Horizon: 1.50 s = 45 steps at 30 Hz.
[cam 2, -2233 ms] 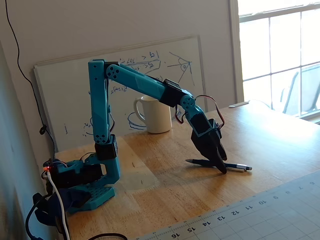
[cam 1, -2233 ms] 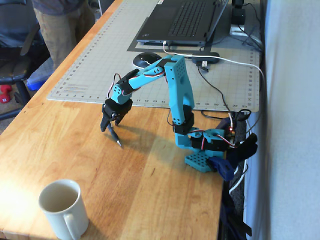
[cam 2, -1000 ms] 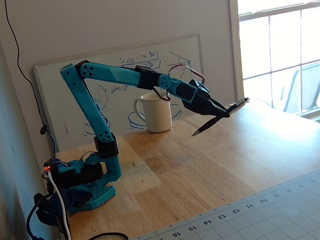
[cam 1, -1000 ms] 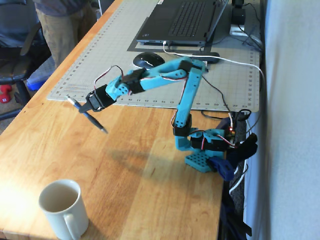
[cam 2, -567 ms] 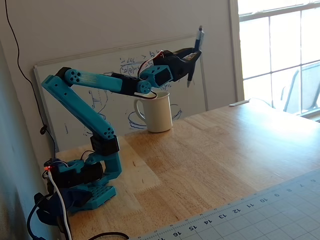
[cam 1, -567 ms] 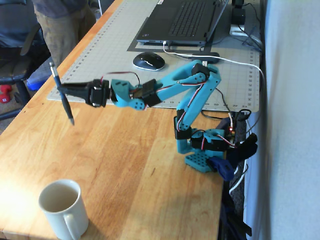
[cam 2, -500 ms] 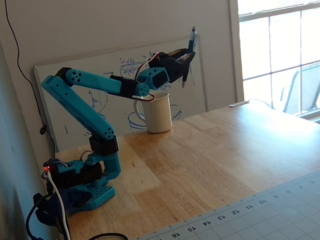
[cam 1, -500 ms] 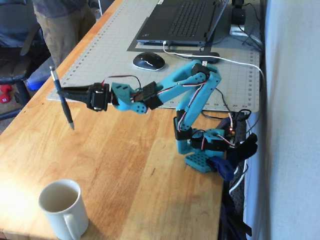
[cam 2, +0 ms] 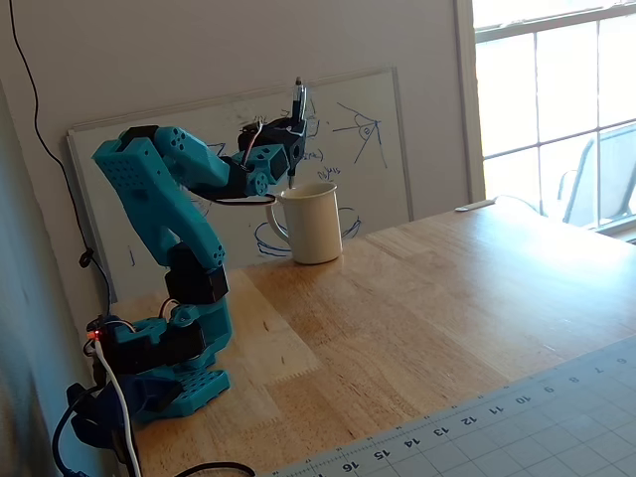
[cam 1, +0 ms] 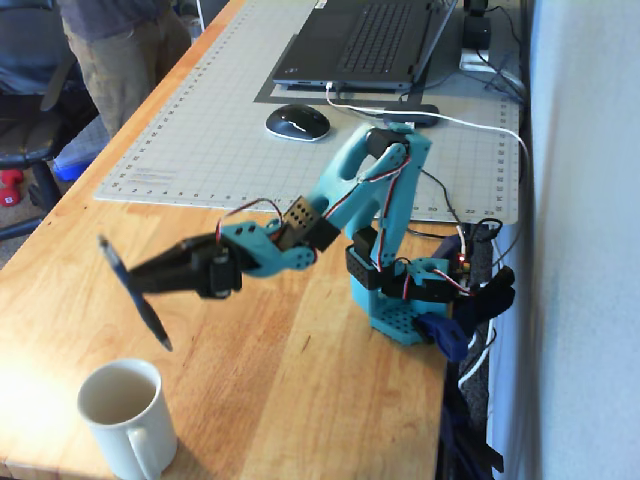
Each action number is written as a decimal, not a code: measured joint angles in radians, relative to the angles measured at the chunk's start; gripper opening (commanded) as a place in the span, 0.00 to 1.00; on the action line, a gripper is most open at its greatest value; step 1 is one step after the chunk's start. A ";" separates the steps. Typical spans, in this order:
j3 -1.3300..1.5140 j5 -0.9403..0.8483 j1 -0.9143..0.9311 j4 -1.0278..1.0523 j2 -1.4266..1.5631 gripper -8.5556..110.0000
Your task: Grasp a pen and put it in a mug.
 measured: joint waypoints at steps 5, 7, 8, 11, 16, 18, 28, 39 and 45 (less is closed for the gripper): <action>-0.064 -0.064 -0.012 0.000 -0.126 0.07; -0.110 -0.071 -0.015 0.000 -0.172 0.07; -0.126 -0.074 -0.015 0.000 -0.187 0.07; -0.150 -0.075 -0.015 0.000 -0.193 0.07; -0.170 -0.075 -0.015 0.000 -0.193 0.07; -0.170 -0.075 -0.015 0.000 -0.193 0.07; -0.213 -0.075 -0.015 0.000 -0.198 0.07; -0.328 -0.075 -0.038 0.000 -0.399 0.07; -0.318 -0.075 -0.040 0.000 -0.451 0.08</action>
